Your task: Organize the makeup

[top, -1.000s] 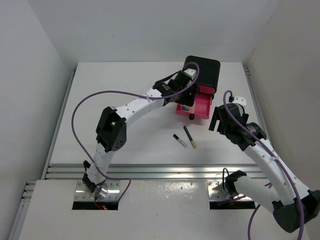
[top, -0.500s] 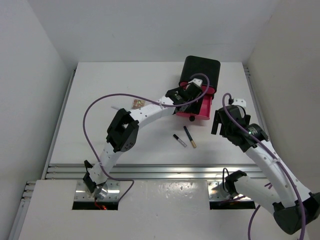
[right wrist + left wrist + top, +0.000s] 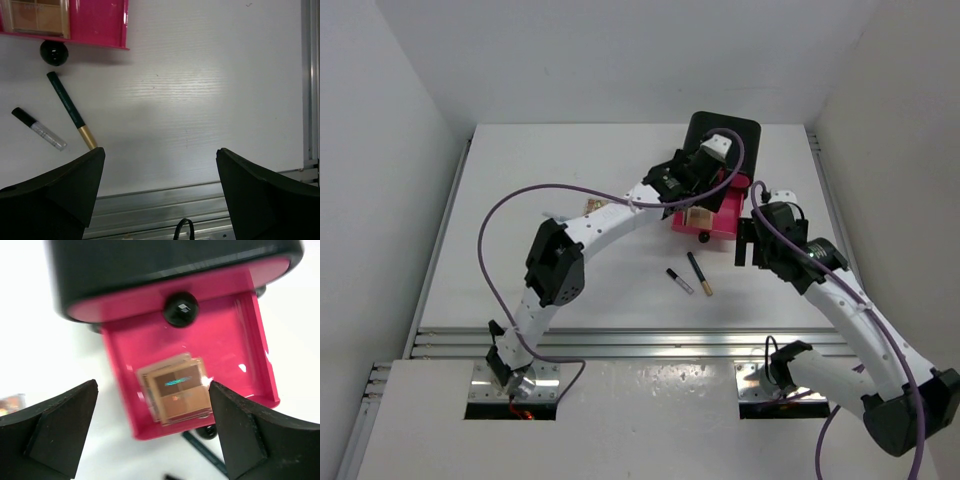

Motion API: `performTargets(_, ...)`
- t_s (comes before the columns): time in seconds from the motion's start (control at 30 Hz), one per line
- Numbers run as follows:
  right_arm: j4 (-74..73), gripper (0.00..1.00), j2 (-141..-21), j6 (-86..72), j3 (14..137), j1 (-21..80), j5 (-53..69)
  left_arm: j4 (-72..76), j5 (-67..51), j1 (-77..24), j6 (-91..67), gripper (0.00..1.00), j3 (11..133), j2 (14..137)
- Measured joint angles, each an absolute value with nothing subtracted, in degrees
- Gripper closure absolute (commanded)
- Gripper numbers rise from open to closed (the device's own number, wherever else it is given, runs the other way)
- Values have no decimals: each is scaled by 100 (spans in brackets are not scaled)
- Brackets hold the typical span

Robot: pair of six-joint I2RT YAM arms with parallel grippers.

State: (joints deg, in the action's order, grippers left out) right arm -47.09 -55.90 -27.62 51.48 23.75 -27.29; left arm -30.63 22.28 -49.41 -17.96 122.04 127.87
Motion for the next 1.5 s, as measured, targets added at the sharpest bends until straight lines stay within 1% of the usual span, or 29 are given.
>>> performTargets(0.13,-4591,7,-5778,-2711,5179,2373,-2517,-3247,2209,-4687,-1678,0,12040,12254)
performTargets(0.3,-4547,7,-5979,-2696,5190,2370,-2309,-3441,1984,-3581,-1728,0,11295,11596)
performTargets(0.4,-4543,7,-6106,-2692,5236,2370,-2213,-3503,1824,-2838,-1719,0,10866,11620)
performTargets(0.53,-4532,7,-6309,-2672,5349,2368,-2158,-3695,1487,-2215,-1673,0,10512,11981)
performTargets(0.83,-4530,7,-6514,-2655,5489,2338,-2088,-3826,596,-1970,-1356,0,10451,12912)
performTargets(1.3,-4554,7,-6670,-2655,5629,2338,-2097,-3752,473,-1828,-1267,0,10565,13133)
performTargets(1.4,-4552,7,-6687,-2657,5664,2338,-2099,-3726,467,-1828,-1253,20,10571,13139)
performTargets(1.43,-4554,7,-6696,-2657,5669,2338,-2099,-3708,454,-1828,-1234,36,10571,13141)
performTargets(1.5,-4552,7,-6707,-2657,5673,2338,-2102,-3682,425,-1831,-1186,49,10571,13141)
